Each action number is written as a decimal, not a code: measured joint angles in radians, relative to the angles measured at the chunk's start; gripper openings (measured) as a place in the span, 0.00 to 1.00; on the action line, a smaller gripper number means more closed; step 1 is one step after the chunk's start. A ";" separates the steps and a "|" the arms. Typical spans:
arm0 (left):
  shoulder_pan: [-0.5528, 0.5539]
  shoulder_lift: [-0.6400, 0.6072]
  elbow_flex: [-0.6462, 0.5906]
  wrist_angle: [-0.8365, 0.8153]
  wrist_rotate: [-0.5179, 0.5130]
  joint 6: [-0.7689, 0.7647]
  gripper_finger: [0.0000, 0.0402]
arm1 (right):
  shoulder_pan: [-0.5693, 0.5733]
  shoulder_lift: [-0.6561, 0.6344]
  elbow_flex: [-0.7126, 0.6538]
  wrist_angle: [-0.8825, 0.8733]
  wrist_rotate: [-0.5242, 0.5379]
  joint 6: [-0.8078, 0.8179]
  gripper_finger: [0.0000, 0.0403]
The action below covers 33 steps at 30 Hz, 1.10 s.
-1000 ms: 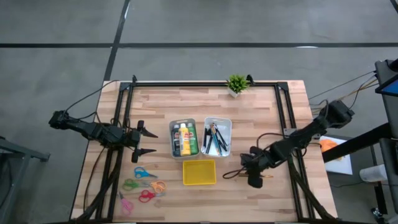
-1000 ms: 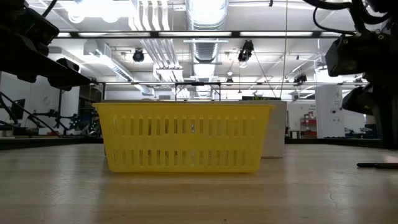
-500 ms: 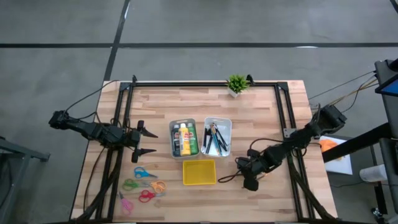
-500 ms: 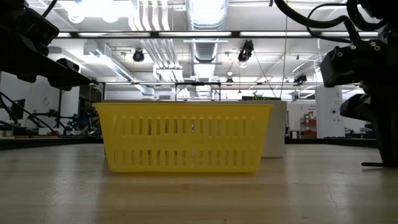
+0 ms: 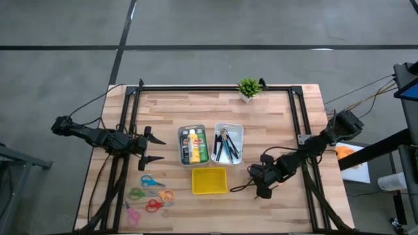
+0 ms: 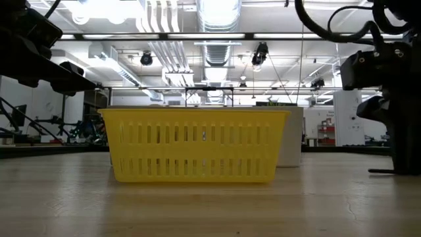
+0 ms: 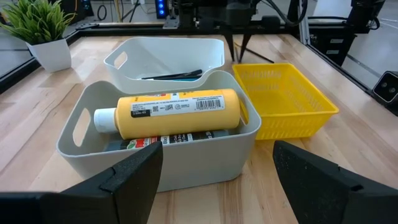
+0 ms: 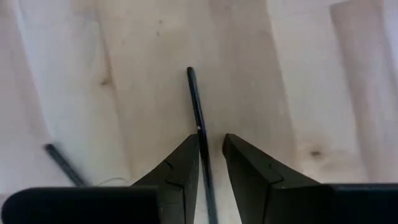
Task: Pick & Place Paint Supplies
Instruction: Put the gold paint brush into the white bin
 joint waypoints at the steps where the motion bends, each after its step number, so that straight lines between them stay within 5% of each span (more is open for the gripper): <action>1: 0.000 0.000 0.000 0.000 0.000 0.000 0.76 | 0.000 -0.001 0.000 -0.008 0.007 -0.011 0.20; 13: 0.000 0.000 0.000 0.000 0.000 0.000 0.76 | -0.002 -0.006 -0.003 -0.047 0.024 -0.043 0.19; 21: 0.000 0.000 0.000 0.000 0.000 0.000 0.76 | -0.003 -0.006 -0.004 -0.053 0.025 -0.046 0.03; 33: 0.000 0.000 0.000 0.000 0.000 0.000 0.76 | -0.004 -0.031 -0.007 -0.055 0.017 -0.046 0.03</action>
